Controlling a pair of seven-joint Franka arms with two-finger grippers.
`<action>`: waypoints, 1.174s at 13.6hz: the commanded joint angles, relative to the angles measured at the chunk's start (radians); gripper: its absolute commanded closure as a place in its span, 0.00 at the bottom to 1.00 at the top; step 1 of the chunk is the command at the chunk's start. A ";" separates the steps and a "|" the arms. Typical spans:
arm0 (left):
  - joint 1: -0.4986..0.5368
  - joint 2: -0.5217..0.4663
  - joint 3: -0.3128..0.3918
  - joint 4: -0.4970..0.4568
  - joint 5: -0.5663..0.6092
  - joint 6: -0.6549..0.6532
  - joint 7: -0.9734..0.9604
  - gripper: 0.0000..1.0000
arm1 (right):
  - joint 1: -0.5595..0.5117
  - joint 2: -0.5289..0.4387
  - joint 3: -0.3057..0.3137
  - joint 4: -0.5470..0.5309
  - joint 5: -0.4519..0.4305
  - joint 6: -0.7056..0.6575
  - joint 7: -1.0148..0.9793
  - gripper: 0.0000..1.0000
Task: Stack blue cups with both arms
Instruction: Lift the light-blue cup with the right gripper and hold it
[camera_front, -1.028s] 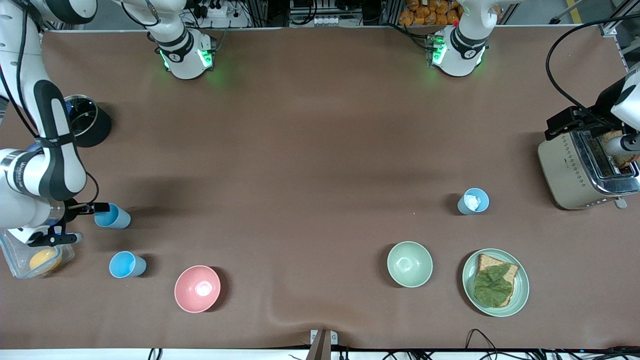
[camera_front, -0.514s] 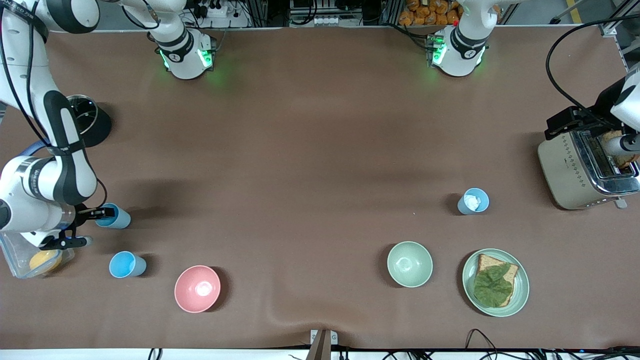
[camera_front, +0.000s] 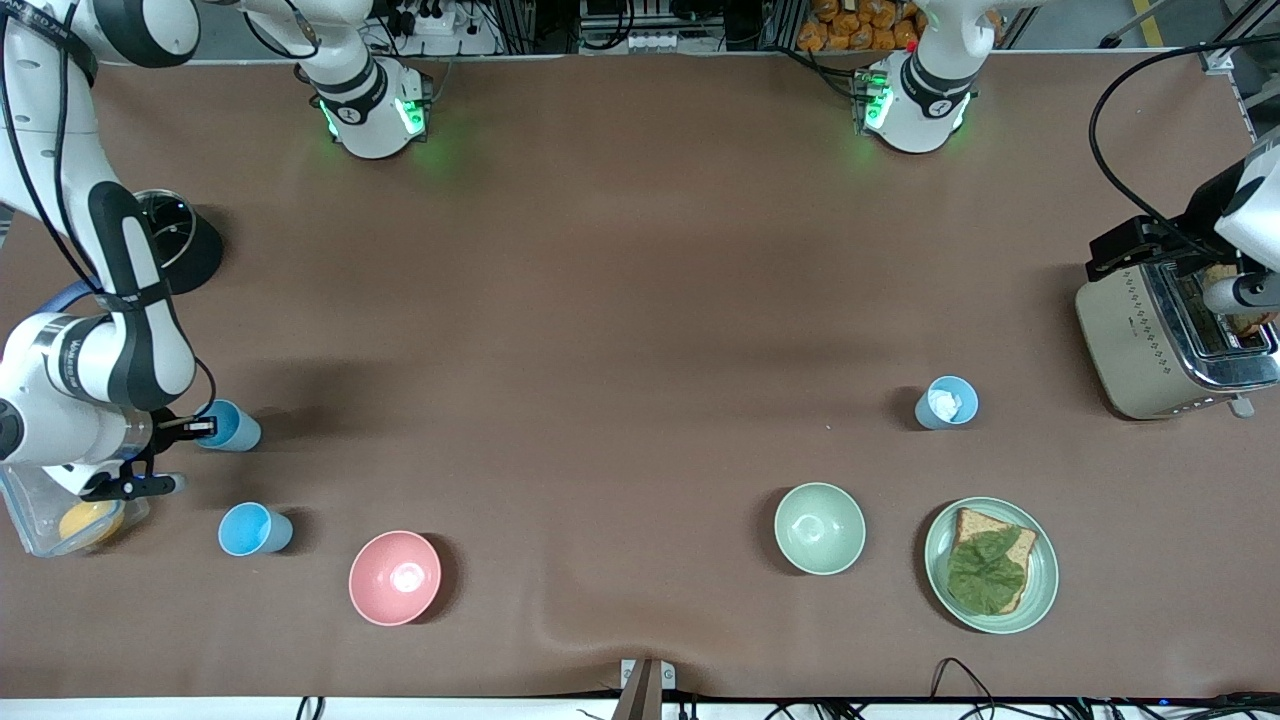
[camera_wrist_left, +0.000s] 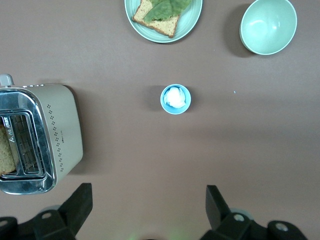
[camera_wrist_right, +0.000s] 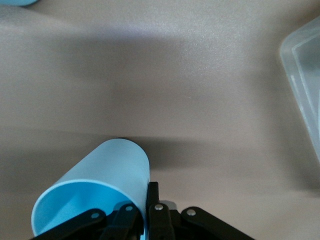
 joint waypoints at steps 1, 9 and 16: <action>0.012 -0.004 -0.003 0.000 -0.023 -0.011 0.031 0.00 | -0.010 -0.011 0.015 0.013 -0.007 -0.037 -0.014 1.00; 0.012 -0.002 -0.003 -0.002 -0.023 -0.011 0.031 0.00 | -0.006 -0.023 0.046 0.035 -0.004 -0.103 -0.012 1.00; 0.012 -0.002 -0.003 -0.003 -0.023 -0.011 0.031 0.00 | -0.010 -0.028 0.052 0.032 -0.002 -0.110 -0.023 1.00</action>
